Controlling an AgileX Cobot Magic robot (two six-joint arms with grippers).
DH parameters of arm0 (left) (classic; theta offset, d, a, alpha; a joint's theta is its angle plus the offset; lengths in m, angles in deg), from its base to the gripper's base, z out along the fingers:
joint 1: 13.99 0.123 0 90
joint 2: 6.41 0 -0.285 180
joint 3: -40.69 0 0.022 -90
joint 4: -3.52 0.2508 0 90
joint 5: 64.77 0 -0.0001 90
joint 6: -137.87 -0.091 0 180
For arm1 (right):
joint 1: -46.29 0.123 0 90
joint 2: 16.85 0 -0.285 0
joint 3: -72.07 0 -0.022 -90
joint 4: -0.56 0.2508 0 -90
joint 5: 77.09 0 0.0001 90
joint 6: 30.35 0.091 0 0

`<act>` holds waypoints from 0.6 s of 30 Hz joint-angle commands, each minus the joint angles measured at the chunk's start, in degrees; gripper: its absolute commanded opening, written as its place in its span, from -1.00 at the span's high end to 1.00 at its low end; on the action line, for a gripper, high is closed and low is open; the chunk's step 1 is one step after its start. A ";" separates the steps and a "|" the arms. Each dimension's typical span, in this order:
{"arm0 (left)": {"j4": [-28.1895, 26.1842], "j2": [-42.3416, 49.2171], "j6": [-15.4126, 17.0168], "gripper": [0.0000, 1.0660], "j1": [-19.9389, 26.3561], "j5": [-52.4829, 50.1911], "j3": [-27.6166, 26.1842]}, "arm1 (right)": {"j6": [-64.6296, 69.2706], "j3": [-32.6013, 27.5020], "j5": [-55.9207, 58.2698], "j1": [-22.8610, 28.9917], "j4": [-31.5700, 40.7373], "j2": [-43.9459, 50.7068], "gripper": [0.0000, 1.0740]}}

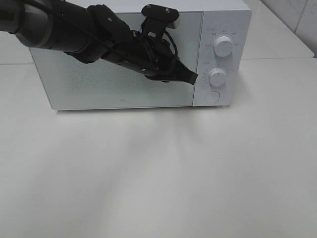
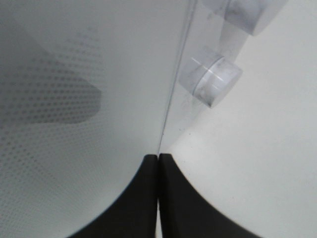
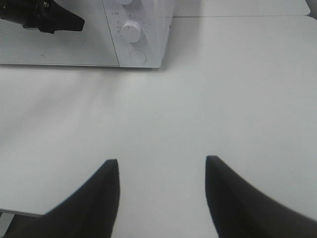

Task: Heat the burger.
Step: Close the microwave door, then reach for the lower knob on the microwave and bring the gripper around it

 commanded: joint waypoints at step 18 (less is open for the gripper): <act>20.11 6.93 6.93 0.99 1.72 18.91 -1.66 | 0.06 -0.06 -0.69 -0.11 -0.06 1.49 0.04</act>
